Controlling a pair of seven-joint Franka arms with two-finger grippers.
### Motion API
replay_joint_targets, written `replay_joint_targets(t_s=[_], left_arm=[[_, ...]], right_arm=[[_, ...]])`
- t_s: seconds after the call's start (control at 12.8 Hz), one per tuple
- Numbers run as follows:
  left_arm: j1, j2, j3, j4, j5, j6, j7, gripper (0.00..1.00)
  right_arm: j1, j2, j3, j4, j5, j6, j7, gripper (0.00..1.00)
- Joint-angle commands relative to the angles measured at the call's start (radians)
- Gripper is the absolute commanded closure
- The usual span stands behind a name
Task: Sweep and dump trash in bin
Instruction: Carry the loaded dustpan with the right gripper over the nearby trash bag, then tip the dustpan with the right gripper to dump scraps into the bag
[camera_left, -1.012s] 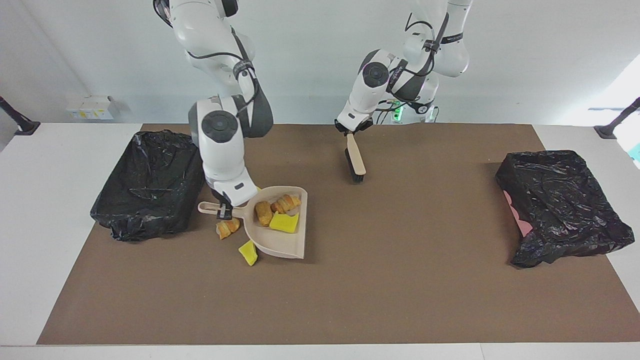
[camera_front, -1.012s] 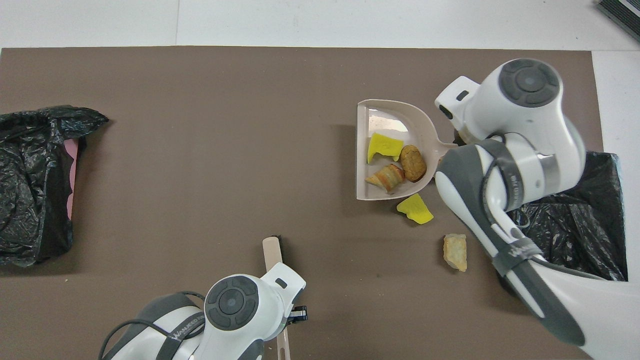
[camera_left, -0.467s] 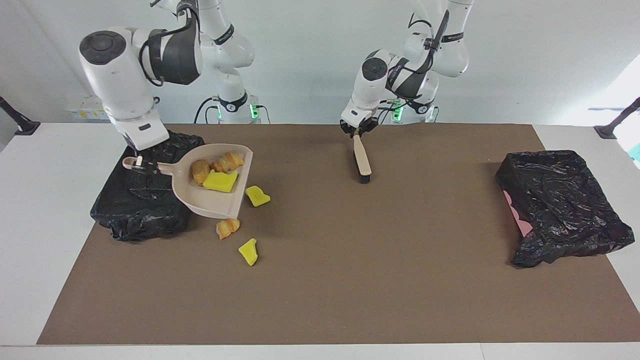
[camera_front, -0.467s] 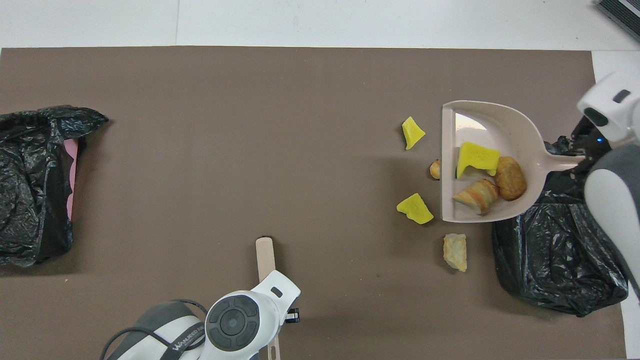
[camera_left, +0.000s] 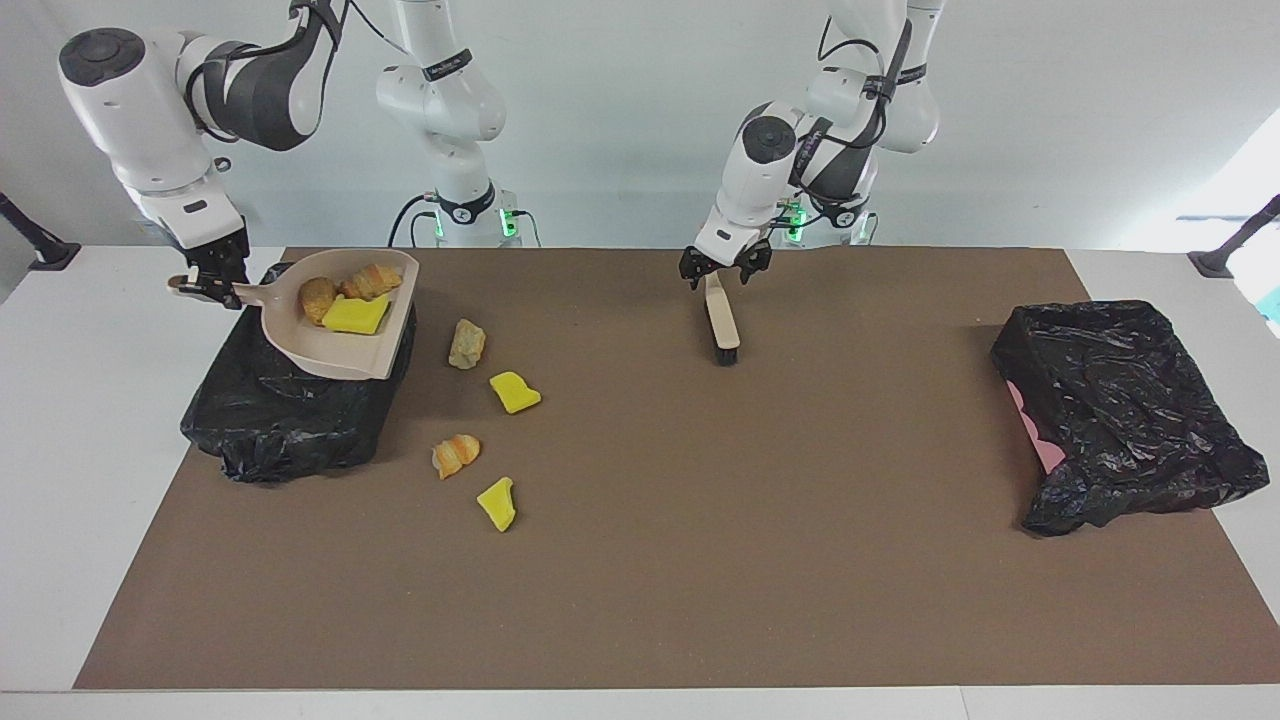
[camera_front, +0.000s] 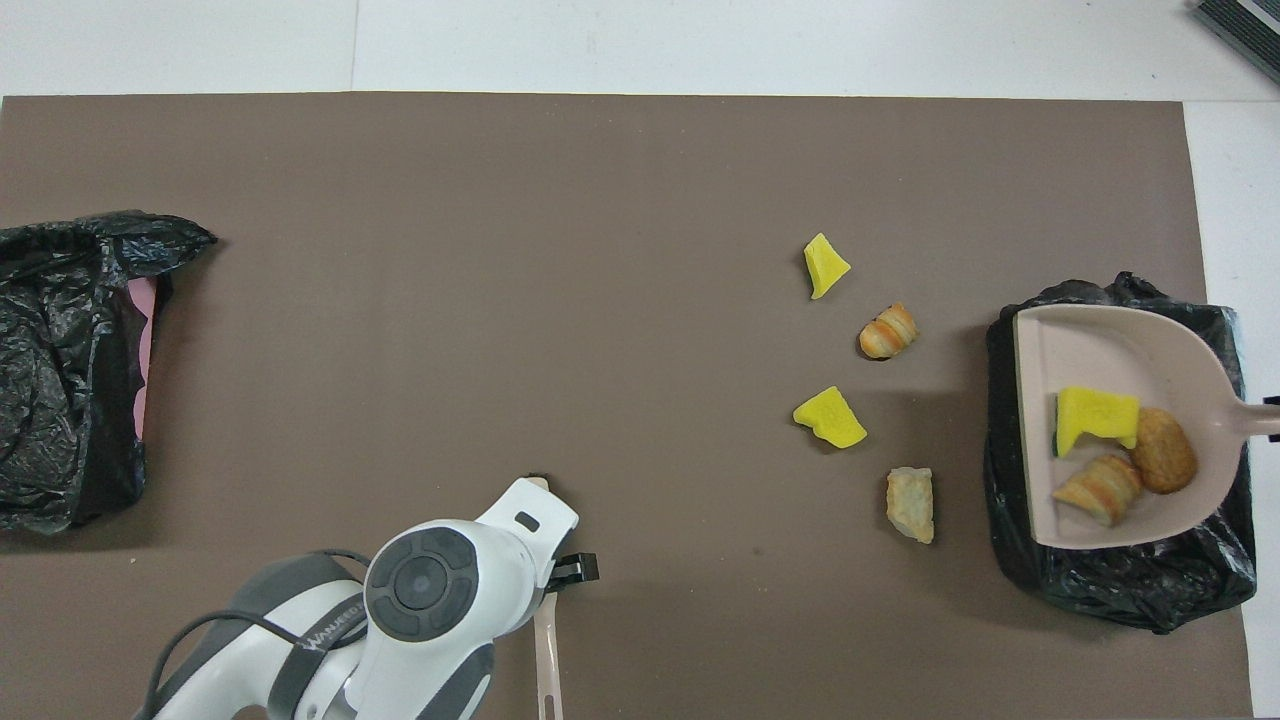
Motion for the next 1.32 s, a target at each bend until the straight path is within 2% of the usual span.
replay_joint_targets(t_s=[0.0, 0.16, 0.31, 0.47, 0.55, 0.78, 0.86, 1.01, 1.25], left_arm=[[0.093, 0.046, -0.005, 0.106, 0.027, -0.039, -0.003, 0.0], [0.157, 0.1, -0.005, 0.212, 0.105, -0.044, -0.001, 0.0], [0.196, 0.132, 0.001, 0.284, 0.121, -0.047, 0.043, 0.0], [0.266, 0.149, 0.003, 0.346, 0.122, -0.06, 0.132, 0.0], [0.303, 0.165, 0.003, 0.398, 0.122, -0.105, 0.188, 0.0], [0.381, 0.246, 0.003, 0.614, 0.121, -0.319, 0.366, 0.0], [0.407, 0.258, 0.003, 0.659, 0.121, -0.361, 0.415, 0.0], [0.473, 0.245, 0.004, 0.668, 0.113, -0.399, 0.53, 0.0], [0.558, 0.238, 0.012, 0.714, 0.116, -0.505, 0.693, 0.0]], right_arm=[[-0.043, -0.051, 0.014, -0.101, -0.2, 0.092, -0.022, 1.0], [-0.069, -0.049, 0.013, -0.127, -0.298, 0.184, -0.022, 1.0], [-0.06, -0.051, 0.014, -0.129, -0.366, 0.188, 0.013, 1.0], [-0.018, -0.069, 0.016, -0.153, -0.494, 0.154, 0.219, 1.0], [-0.005, -0.087, 0.016, -0.164, -0.559, 0.104, 0.346, 1.0], [0.072, -0.11, 0.016, -0.187, -0.631, 0.039, 0.398, 1.0], [0.092, -0.129, 0.017, -0.202, -0.67, 0.012, 0.462, 1.0], [0.147, -0.163, 0.017, -0.236, -0.754, -0.033, 0.553, 1.0], [0.151, -0.17, 0.017, -0.239, -0.803, -0.035, 0.558, 1.0]])
